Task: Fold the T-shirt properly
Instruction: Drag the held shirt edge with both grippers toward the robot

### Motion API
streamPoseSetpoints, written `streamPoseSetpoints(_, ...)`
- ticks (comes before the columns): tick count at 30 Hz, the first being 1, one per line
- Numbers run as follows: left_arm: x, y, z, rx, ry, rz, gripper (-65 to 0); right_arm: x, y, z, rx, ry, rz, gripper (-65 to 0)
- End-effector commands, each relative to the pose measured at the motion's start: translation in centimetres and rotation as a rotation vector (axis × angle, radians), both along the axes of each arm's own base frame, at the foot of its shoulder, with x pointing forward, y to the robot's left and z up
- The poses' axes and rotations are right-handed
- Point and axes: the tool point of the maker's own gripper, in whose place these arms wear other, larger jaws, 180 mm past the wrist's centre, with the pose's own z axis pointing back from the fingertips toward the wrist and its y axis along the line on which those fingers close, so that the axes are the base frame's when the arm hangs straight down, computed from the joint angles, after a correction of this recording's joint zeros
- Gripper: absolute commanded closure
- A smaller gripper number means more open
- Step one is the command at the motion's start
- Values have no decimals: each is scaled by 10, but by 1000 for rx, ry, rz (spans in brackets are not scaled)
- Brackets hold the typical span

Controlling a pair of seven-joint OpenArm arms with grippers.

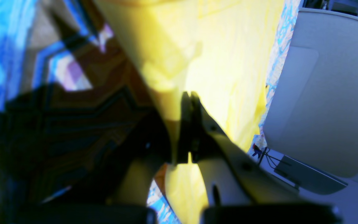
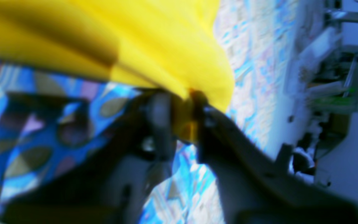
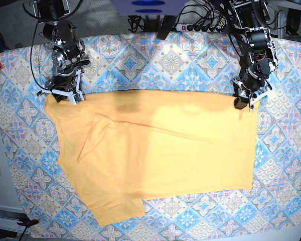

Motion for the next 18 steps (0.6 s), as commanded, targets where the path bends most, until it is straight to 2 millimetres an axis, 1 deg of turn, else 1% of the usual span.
streamPoseSetpoints(1, 0, 3, 1, 7, 0, 0, 0, 5, -10, 8, -25, -23, -13, 0)
streamPoseSetpoints(3, -1, 3, 1, 7, 2, 0, 0, 3, -10, 9, -24, -23, -15, 0)
streamPoseSetpoints(5, -7, 3, -2, 7, 12, 0, 0, 2, -7, 11, -20, -29, -10, 0)
streamPoseSetpoints(7, -9, 4, 3, 21, 2, -8, 0, -5, -2, 14, -11, -34, 1, 0)
streamPoseSetpoints(8, -14, 4, 4, 28, 5, -12, 0, -6, -2, 18, -10, -44, 3, 0)
streamPoseSetpoints(10, -18, 4, 11, 47, -8, -24, 0, -11, -7, 26, -19, -55, 5, 0)
streamPoseSetpoints(12, -27, 4, 12, 56, -1, -31, 0, -17, -5, 28, -17, -53, 13, 0)
streamPoseSetpoints(13, -32, 4, 10, 58, 8, -33, 0, -22, -4, 27, -16, -47, 15, 0)
streamPoseSetpoints(15, -41, 4, 9, 63, 21, -38, 0, -32, -12, 29, -30, -38, 10, 0)
streamPoseSetpoints(18, -53, 4, 10, 55, 28, -36, 0, -46, -17, 29, -36, -23, -1, 0)
